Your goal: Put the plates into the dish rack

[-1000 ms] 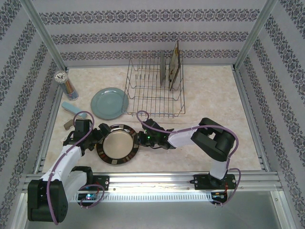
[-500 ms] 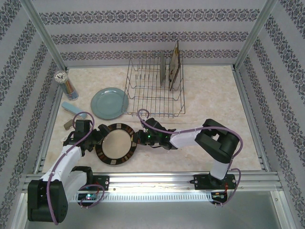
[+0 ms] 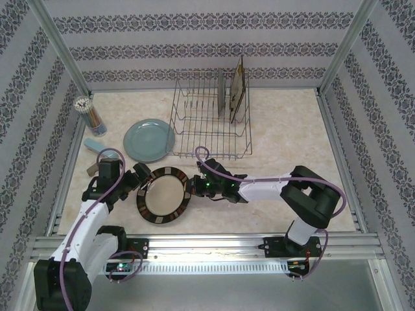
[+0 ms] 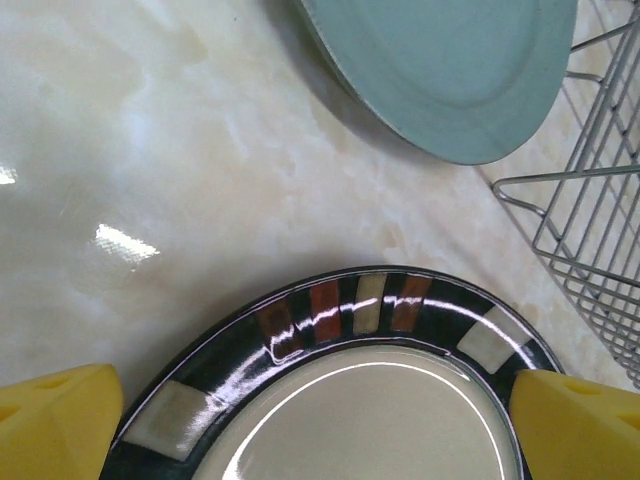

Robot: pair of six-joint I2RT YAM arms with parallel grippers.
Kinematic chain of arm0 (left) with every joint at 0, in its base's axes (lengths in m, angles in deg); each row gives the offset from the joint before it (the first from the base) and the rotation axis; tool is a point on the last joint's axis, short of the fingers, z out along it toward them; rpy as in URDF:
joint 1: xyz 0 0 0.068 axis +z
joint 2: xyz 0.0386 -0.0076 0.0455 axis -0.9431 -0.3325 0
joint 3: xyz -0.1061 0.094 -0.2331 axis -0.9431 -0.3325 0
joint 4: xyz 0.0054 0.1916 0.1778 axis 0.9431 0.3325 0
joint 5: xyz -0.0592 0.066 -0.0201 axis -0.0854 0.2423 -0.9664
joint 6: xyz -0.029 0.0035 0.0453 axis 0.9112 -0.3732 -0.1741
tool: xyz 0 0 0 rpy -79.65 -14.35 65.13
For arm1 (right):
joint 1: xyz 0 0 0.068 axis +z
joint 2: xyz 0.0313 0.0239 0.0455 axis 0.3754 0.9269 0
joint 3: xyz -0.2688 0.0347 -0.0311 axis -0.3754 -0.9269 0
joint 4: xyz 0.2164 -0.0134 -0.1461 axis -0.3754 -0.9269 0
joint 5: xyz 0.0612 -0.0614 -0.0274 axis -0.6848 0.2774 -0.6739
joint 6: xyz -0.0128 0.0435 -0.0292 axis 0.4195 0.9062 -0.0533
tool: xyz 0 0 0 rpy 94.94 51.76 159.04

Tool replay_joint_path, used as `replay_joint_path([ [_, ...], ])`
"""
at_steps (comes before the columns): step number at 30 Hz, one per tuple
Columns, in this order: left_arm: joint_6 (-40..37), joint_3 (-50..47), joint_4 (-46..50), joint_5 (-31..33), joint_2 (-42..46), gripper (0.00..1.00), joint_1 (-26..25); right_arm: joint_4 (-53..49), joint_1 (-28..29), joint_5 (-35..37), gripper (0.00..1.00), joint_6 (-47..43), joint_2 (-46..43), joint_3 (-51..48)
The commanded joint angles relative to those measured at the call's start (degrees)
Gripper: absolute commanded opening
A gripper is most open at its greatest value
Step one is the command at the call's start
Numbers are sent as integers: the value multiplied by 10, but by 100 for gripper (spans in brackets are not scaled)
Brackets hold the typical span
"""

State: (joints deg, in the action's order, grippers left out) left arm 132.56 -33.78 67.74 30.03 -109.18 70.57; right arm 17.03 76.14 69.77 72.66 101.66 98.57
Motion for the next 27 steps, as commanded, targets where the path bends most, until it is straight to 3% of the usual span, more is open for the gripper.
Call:
replay_joint_path([
  [1,-16,28,40,11,12,100,-5,11,-11,-9,0,-1,-33,-1],
  [27,-35,102,94,25,20,100,-5,-100,-28,-104,0,-57,-104,100],
])
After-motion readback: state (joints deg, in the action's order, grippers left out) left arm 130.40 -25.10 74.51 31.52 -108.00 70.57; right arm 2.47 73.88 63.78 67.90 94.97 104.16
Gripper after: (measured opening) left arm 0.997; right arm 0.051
